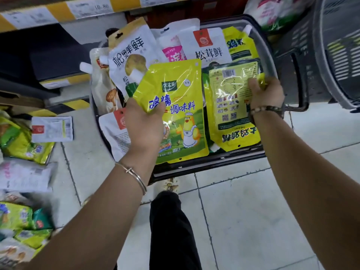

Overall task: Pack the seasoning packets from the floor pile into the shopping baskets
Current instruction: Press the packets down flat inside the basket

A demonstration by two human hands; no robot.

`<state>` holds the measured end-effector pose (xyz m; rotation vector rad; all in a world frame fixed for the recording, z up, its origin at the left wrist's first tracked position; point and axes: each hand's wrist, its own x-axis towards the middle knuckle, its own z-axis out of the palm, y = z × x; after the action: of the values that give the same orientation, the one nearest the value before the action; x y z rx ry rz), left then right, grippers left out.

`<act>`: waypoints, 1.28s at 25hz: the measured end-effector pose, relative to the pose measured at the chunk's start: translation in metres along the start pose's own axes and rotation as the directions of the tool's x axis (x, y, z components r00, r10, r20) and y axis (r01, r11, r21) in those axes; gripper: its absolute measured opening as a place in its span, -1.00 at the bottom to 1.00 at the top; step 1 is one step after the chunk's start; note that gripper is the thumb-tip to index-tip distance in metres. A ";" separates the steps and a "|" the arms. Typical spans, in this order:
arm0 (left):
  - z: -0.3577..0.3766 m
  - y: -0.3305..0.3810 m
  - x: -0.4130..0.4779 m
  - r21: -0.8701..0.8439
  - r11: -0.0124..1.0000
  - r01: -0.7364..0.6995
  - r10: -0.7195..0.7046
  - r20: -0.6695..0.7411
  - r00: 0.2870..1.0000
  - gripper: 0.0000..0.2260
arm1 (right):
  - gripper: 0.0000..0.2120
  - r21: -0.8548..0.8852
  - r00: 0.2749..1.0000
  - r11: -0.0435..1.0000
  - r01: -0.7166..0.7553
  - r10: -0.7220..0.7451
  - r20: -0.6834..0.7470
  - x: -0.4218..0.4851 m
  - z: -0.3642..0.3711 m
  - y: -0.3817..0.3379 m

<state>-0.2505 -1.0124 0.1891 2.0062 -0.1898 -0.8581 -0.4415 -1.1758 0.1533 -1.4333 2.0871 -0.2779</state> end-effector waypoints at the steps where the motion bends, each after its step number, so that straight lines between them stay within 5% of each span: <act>1: 0.002 0.000 -0.003 -0.014 1.000 0.010 -0.010 0.001 1.000 -0.76 | -0.55 -0.018 0.999 1.000 0.020 -0.021 -0.029 -0.002 0.000 -0.002; 4: 0.014 0.008 -0.016 -0.086 0.995 0.043 -0.040 0.040 0.998 -0.75 | -0.59 0.094 0.979 0.976 0.194 -0.187 -0.077 -0.021 -0.012 -0.010; 6: 0.028 0.016 -0.027 -0.142 0.988 0.058 -0.045 0.087 0.995 -0.79 | -0.71 0.377 0.968 0.915 0.146 -0.212 0.138 -0.042 -0.020 -0.016; 9: 0.049 0.024 -0.036 -0.200 0.974 0.108 -0.077 0.156 0.985 -0.74 | -0.89 0.426 0.862 0.901 0.082 -0.279 0.424 -0.066 -0.021 -0.009; 11: 0.056 0.023 -0.037 -0.120 0.992 0.046 -0.018 0.220 0.975 -0.73 | -0.87 0.444 0.885 0.890 0.102 -0.285 0.369 -0.065 -0.023 0.001; 13: 0.052 0.014 -0.036 0.141 0.975 -0.174 0.140 0.223 0.965 -0.63 | -0.87 0.440 0.930 0.896 0.066 -0.215 0.299 -0.056 -0.022 0.012; 15: 0.040 -0.002 -0.028 0.473 0.773 -0.422 0.366 0.211 0.906 -0.46 | -0.65 0.380 0.971 0.923 0.052 -0.136 0.196 -0.050 -0.013 0.023; 17: 0.028 -0.018 -0.018 0.697 0.518 -0.497 0.421 0.299 0.857 -0.30 | -0.35 0.289 0.988 0.947 0.140 -0.151 0.014 -0.057 -0.004 0.025; 19: 0.021 -0.030 -0.012 0.770 0.364 -0.524 0.346 0.411 0.844 -0.13 | -0.17 0.001 0.886 0.888 0.459 -0.458 -0.079 -0.067 0.007 0.028; 21: 0.020 -0.037 -0.007 0.785 0.271 -0.557 0.315 0.475 0.822 -0.01 | -0.02 -0.318 0.731 0.666 0.674 -0.662 0.165 -0.073 0.016 0.029; 24: 0.023 -0.040 0.001 0.789 0.205 -0.579 0.298 0.514 0.805 0.10 | 0.07 -0.424 0.690 0.544 0.724 -0.588 0.423 -0.065 0.027 0.033; 32: 0.021 -0.045 0.011 0.788 0.163 -0.594 0.226 0.556 0.800 0.15 | 0.03 -0.523 0.727 0.511 0.682 -0.547 0.414 -0.066 0.038 0.037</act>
<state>-0.2649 -1.0063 0.1404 2.5989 -1.8101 -0.7043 -0.4321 -1.0956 0.1282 -2.5138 1.4486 0.3748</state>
